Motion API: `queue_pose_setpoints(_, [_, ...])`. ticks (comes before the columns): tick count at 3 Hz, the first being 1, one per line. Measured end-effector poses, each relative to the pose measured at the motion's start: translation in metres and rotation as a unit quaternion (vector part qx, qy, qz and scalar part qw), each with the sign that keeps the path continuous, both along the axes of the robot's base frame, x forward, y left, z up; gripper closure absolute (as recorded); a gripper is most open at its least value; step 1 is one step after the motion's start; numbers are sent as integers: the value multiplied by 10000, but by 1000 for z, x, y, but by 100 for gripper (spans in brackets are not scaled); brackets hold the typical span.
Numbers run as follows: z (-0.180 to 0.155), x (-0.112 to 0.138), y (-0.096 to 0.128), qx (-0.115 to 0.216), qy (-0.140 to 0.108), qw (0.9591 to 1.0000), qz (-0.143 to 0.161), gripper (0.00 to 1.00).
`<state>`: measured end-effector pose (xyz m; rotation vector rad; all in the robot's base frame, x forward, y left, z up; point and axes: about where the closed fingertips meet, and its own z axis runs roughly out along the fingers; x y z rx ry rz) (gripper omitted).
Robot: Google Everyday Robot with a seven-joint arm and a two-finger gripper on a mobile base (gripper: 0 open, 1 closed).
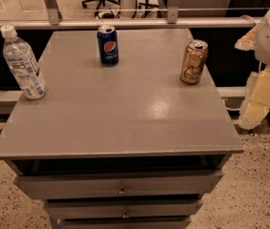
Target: Move blue plastic bottle near orange can
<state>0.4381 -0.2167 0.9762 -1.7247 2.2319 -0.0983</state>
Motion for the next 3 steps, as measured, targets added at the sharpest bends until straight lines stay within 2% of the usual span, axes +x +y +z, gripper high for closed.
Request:
queue_pose_setpoints(1, [0,0,0,0,-1,10000,0,0])
queue_pose_setpoints(2, [-7,10,20,371,31,9992,161,0])
queue_pose_setpoints(3, [-20,25,68,976,143,9939,493,0])
